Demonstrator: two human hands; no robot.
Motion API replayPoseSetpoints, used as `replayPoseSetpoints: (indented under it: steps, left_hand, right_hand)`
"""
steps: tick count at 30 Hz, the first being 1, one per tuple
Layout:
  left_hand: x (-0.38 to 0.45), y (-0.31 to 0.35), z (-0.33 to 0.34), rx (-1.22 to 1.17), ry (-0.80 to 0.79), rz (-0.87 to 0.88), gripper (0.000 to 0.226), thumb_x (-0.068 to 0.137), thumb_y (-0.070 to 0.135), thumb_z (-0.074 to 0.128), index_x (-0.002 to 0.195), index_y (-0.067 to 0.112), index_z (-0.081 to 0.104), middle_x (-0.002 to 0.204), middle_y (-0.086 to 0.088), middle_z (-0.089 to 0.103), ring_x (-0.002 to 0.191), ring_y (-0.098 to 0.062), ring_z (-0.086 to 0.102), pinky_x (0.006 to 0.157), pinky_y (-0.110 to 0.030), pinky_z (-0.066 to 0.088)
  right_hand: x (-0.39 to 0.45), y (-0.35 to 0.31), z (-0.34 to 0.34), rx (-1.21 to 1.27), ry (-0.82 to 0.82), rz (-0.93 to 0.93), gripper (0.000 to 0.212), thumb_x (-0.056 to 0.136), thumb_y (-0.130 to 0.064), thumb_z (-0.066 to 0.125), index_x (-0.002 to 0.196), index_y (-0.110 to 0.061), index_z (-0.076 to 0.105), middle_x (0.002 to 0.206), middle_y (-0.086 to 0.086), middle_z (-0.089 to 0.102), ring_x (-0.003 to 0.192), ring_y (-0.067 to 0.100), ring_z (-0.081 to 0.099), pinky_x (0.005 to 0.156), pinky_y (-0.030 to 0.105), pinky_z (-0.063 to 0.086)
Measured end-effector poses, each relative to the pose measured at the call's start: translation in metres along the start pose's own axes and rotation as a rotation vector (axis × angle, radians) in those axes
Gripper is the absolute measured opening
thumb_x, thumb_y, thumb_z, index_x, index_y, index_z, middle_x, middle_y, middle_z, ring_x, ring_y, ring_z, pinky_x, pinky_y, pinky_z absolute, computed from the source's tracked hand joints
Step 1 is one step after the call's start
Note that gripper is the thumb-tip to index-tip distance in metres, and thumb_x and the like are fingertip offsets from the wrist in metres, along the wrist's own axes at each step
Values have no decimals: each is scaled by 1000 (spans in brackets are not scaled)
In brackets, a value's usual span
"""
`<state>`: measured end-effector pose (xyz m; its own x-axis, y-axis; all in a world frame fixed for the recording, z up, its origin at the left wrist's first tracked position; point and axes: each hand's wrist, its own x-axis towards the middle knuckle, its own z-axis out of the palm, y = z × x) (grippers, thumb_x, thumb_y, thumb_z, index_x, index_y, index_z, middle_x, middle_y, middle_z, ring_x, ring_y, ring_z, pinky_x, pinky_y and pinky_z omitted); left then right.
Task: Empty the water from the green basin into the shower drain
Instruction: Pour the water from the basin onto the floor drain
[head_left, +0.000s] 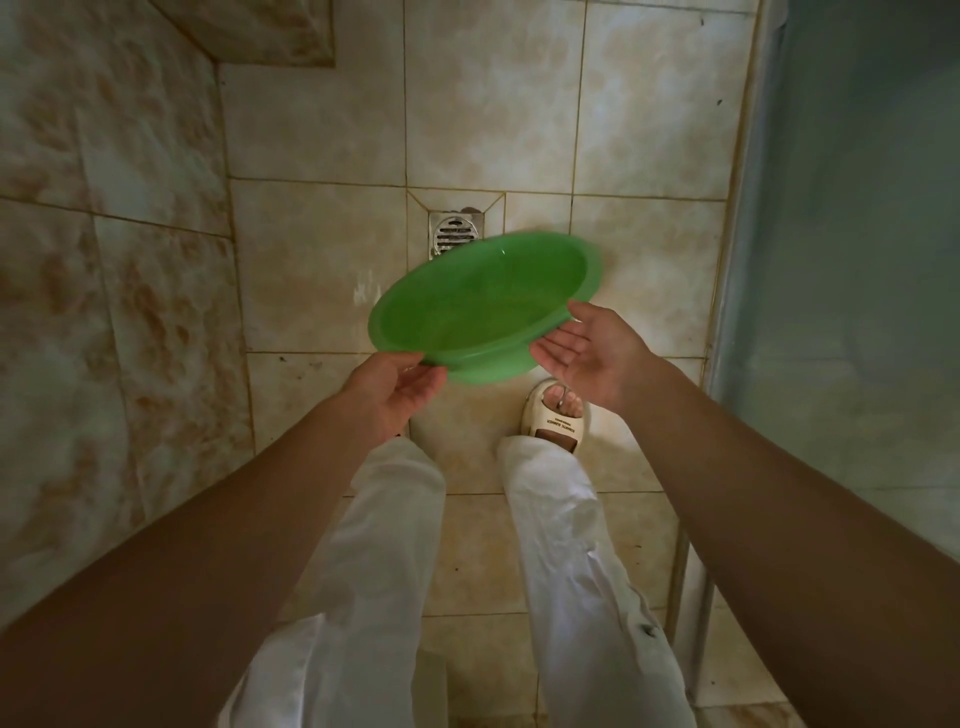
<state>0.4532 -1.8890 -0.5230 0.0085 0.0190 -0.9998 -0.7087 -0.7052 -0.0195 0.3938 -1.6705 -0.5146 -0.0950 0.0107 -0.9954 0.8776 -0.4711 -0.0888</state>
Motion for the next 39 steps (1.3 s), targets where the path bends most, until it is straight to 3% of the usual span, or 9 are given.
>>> replayPoseSetpoints:
  steps: [9, 14, 19, 25, 29, 33, 39]
  left_hand:
    - [-6, 26, 1, -22, 16, 18, 27, 92, -1, 58, 118, -1, 53, 112, -26, 63, 102, -33, 67, 88, -40, 58]
    - [-7, 41, 4, -23, 8, 23, 13, 92, 0, 57, 104, 6, 55, 106, -26, 65, 96, -33, 69, 79, -42, 60]
    - [-1, 57, 3, -59, 8, 35, 29, 91, 0, 59, 119, 2, 54, 107, -25, 64, 92, -33, 70, 81, -39, 60]
    - [2, 77, 4, -111, 13, 35, 37, 90, 1, 62, 126, 2, 55, 119, -23, 63, 96, -33, 69, 64, -33, 60]
    - [5, 89, 6, -128, 10, 52, 30, 90, 0, 60, 120, 1, 59, 119, -22, 62, 100, -31, 68, 68, -33, 62]
    - [4, 97, 10, -114, -6, 64, 13, 92, -1, 59, 104, -1, 60, 107, -23, 65, 95, -29, 69, 72, -32, 62]
    - [6, 102, 13, -117, 8, 57, 24, 91, -3, 59, 115, -2, 58, 111, -24, 64, 95, -29, 69, 69, -30, 61]
  right_hand:
    - [-12, -9, 25, 11, 1, -6, 40, 97, -25, 55, 122, 5, 50, 111, 21, 60, 116, 33, 58, 102, 41, 48]
    - [-16, -17, 40, 25, -11, -21, 34, 96, -24, 56, 113, 4, 51, 107, 22, 61, 108, 34, 59, 99, 41, 49]
    - [-18, -26, 57, 34, -38, -35, 36, 95, -25, 57, 114, 5, 52, 109, 22, 63, 102, 34, 62, 94, 41, 52]
    - [-17, -34, 75, 13, -71, -52, 35, 96, -26, 54, 115, 4, 55, 113, 21, 64, 107, 32, 64, 94, 40, 53]
    - [-15, -39, 84, -2, -82, -55, 31, 96, -26, 55, 106, 3, 57, 111, 20, 65, 106, 31, 65, 93, 39, 53]
    - [-16, -40, 90, -64, -105, -79, 31, 96, -28, 55, 111, -2, 62, 113, 15, 70, 103, 26, 69, 90, 38, 55]
    - [-17, -41, 97, -104, -97, -84, 33, 95, -27, 56, 119, -5, 60, 115, 12, 70, 102, 25, 70, 84, 38, 58]
